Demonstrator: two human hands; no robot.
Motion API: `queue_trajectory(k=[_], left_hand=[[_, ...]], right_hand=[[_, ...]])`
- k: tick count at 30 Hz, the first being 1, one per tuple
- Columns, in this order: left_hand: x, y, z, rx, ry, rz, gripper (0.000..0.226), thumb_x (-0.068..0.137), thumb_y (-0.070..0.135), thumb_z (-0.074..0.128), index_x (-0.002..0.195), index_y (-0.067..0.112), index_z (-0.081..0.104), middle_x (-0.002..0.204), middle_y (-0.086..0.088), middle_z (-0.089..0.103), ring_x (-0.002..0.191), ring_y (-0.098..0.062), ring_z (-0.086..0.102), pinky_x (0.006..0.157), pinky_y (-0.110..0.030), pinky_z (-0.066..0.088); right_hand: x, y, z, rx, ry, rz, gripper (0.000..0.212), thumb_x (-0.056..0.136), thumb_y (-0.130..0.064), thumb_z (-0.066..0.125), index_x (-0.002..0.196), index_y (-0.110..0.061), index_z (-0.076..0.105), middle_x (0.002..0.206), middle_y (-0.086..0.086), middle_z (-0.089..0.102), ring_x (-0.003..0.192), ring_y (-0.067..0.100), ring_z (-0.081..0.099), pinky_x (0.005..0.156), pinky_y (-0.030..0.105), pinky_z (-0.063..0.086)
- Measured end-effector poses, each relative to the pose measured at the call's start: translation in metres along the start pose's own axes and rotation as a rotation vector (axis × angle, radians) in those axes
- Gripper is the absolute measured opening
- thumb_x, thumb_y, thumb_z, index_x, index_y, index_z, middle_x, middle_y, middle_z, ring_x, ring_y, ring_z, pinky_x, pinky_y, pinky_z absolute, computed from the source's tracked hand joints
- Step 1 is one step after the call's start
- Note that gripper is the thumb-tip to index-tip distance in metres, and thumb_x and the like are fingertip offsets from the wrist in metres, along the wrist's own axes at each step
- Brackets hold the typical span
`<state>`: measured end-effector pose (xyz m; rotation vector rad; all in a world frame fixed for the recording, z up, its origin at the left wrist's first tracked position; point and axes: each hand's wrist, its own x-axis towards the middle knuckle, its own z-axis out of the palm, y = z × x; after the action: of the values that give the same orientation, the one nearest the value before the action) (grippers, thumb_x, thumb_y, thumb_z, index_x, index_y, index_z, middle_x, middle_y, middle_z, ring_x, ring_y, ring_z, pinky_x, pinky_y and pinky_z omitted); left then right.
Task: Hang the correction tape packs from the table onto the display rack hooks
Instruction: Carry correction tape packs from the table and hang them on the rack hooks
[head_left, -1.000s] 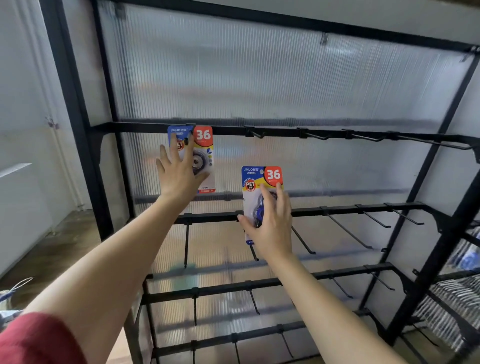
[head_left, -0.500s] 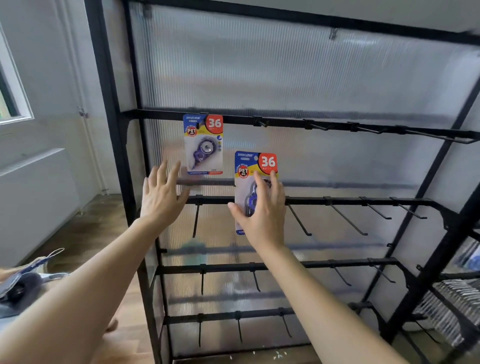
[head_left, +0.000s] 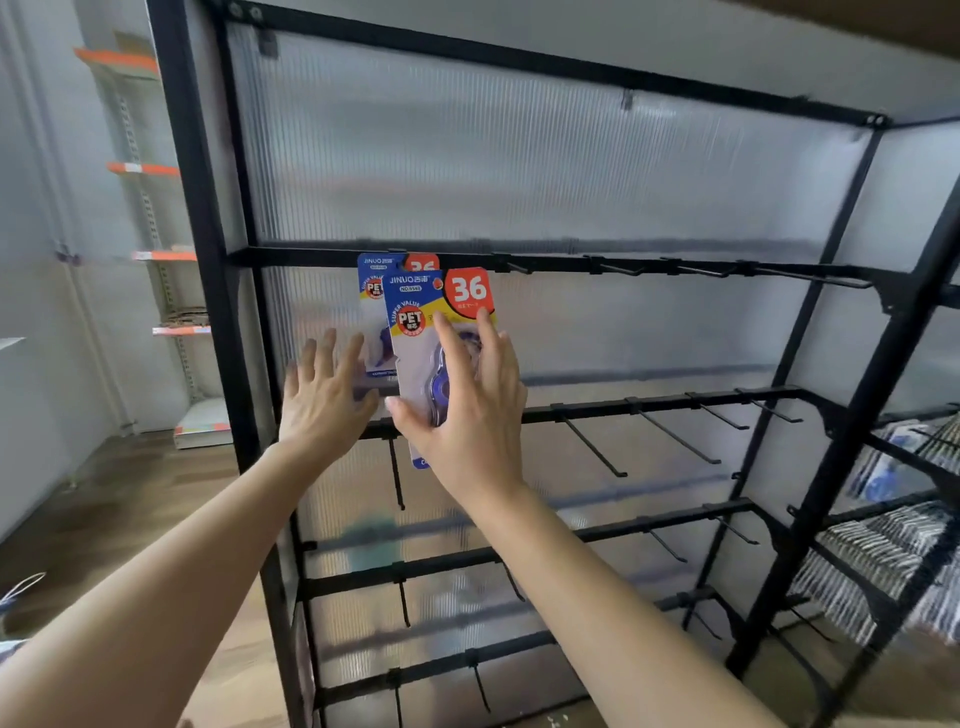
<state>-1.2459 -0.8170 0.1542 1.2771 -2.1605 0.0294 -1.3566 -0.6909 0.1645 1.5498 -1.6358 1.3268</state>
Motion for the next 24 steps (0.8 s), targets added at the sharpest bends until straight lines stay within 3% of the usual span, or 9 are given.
queue_trajectory(k=[6, 13, 19, 24], left_hand=[[0.01, -0.016, -0.001, 0.047, 0.008, 0.039, 0.074, 0.096, 0.039, 0.051, 0.153, 0.024, 0.008, 0.161, -0.01, -0.004, 0.147, -0.03, -0.005, 0.118, -0.047, -0.001], [0.014, -0.023, -0.004, 0.054, -0.01, 0.06, 0.078, 0.093, 0.044, 0.053, 0.153, 0.025, 0.006, 0.161, -0.008, -0.008, 0.147, -0.029, -0.009, 0.117, -0.047, -0.005], [0.017, -0.031, -0.004, 0.024, -0.002, 0.071, 0.079, 0.092, 0.044, 0.054, 0.153, 0.025, 0.009, 0.161, -0.007, -0.005, 0.148, -0.028, -0.007, 0.118, -0.048, 0.0], [0.026, -0.04, 0.001, -0.021, 0.029, 0.05, 0.077, 0.093, 0.047, 0.052, 0.153, 0.025, 0.011, 0.161, -0.007, -0.003, 0.148, -0.026, -0.006, 0.119, -0.048, 0.003]], right_hand=[[0.002, -0.004, 0.016, -0.092, -0.004, 0.014, 0.078, 0.076, -0.059, 0.058, 0.14, -0.026, 0.029, 0.149, 0.019, 0.035, 0.133, 0.045, 0.037, 0.097, 0.06, 0.04], [0.01, -0.013, 0.023, -0.134, 0.031, -0.016, 0.078, 0.074, -0.056, 0.061, 0.139, -0.023, 0.033, 0.148, 0.021, 0.037, 0.132, 0.046, 0.038, 0.096, 0.058, 0.04], [0.008, -0.013, 0.029, -0.116, 0.029, -0.021, 0.074, 0.078, -0.063, 0.046, 0.139, -0.023, 0.033, 0.149, 0.019, 0.035, 0.134, 0.042, 0.034, 0.098, 0.058, 0.04], [0.01, -0.006, 0.034, -0.106, 0.039, -0.025, 0.073, 0.078, -0.062, 0.047, 0.139, -0.024, 0.035, 0.149, 0.018, 0.033, 0.135, 0.042, 0.033, 0.098, 0.059, 0.042]])
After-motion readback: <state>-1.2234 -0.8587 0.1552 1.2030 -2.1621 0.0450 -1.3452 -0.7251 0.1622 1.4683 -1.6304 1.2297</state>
